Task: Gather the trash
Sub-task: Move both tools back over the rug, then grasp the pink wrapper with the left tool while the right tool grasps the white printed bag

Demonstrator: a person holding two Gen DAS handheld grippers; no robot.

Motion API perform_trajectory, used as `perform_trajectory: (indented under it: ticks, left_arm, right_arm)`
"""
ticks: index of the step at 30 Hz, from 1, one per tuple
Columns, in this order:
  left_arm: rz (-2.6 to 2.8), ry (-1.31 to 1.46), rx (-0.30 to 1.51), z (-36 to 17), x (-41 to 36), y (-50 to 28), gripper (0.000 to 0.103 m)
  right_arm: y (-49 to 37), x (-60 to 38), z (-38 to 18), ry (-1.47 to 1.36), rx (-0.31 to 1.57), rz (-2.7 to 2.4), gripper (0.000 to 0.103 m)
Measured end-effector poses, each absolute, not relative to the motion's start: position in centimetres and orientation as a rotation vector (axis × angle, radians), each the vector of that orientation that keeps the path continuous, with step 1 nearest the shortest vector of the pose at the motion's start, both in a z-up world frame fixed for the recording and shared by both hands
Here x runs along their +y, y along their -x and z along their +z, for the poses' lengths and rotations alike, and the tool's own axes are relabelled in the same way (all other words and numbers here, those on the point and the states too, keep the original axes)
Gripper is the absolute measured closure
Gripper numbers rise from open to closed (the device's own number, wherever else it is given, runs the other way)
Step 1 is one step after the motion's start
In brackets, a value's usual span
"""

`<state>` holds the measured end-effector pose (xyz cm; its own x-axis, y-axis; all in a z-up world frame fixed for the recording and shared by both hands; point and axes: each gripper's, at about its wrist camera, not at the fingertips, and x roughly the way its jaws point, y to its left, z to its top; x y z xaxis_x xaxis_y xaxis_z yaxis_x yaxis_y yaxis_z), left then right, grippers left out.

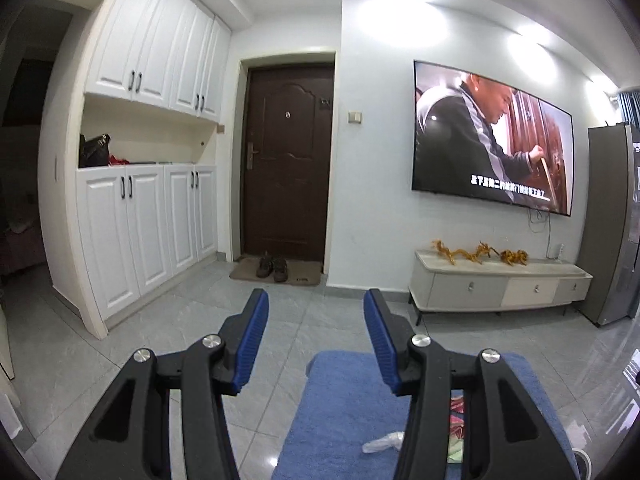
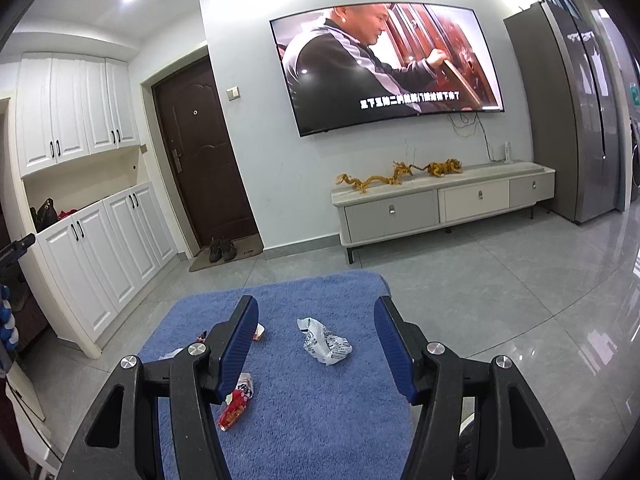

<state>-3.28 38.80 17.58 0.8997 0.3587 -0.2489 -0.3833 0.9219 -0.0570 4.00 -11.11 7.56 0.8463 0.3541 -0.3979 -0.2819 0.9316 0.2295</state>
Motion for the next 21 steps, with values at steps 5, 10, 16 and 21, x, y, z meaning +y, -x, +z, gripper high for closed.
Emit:
perform_trajectory:
  ticks: [5,10,16,21]
  left_arm:
    - [0.266,0.117,0.377,11.8,36.5,-1.0,0.056]
    - [0.101,0.115,0.548,4.6,32.4,-6.4,0.056]
    - [-0.12,0.137,0.69,-1.7,26.5,-11.2,0.056]
    - [-0.17,0.114,0.765,-4.8,23.4,-14.5,0.056]
  right_arm:
    - [-7.0,-9.9,5.8,-0.144,0.52,0.343,0.045]
    - [-9.9,-8.8,3.9,-0.131,0.579,0.352,0.045]
    - [-13.6,-7.4,0.6,-0.121,0.666,0.369,0.045]
    - [-16.1,-5.5,-1.9,-0.081,0.731,0.398,0.045]
